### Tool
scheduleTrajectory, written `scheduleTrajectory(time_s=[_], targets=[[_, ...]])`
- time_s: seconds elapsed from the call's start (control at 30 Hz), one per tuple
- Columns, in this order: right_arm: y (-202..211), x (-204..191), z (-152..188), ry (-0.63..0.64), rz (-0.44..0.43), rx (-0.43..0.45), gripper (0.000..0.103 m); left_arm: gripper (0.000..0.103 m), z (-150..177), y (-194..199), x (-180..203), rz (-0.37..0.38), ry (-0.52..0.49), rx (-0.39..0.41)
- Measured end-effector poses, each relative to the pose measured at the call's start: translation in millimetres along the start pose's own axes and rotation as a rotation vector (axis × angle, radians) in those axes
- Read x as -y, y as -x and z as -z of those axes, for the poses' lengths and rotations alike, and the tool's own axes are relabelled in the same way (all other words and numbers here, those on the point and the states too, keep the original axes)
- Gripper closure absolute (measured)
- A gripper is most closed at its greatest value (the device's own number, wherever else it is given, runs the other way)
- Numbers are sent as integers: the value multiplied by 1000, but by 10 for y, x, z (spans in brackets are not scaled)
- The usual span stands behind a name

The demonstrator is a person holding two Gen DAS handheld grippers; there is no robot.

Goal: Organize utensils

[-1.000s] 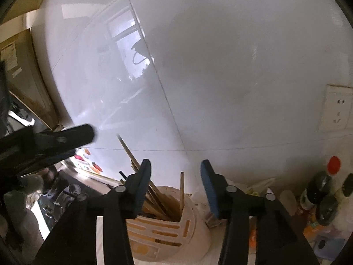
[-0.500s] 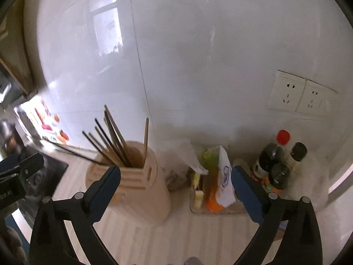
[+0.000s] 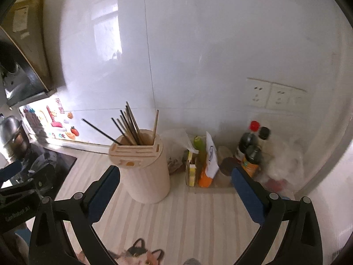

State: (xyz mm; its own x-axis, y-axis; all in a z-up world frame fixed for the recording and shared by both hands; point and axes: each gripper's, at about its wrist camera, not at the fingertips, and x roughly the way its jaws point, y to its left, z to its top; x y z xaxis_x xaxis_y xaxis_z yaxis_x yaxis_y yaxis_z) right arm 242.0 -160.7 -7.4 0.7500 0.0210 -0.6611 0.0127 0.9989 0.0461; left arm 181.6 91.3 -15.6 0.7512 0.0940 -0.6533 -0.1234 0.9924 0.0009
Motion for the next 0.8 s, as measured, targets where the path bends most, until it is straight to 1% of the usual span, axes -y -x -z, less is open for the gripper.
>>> scheduleTrajectory(time_s=[0.17, 0.3, 0.43, 0.57, 0.67, 0.8], targets=[[779, -120, 140, -3, 33, 69, 1, 0, 156, 539, -155, 14, -19, 47], [1252, -179, 251, -11, 58, 112, 1, 0, 276, 907, -231, 36, -30, 58], [1675, -224, 370, -27, 72, 144, 1, 0, 372, 1179, -276, 50, -40, 78], [1982, -243, 480, -34, 79, 163, 0, 0, 431, 1369, -308, 57, -42, 87], [2148, -244, 542, -35, 91, 177, 0, 0, 484, 1479, -335, 64, -37, 97], [2288, -234, 604, -37, 104, 184, 0, 0, 535, 1549, -343, 65, -27, 83]])
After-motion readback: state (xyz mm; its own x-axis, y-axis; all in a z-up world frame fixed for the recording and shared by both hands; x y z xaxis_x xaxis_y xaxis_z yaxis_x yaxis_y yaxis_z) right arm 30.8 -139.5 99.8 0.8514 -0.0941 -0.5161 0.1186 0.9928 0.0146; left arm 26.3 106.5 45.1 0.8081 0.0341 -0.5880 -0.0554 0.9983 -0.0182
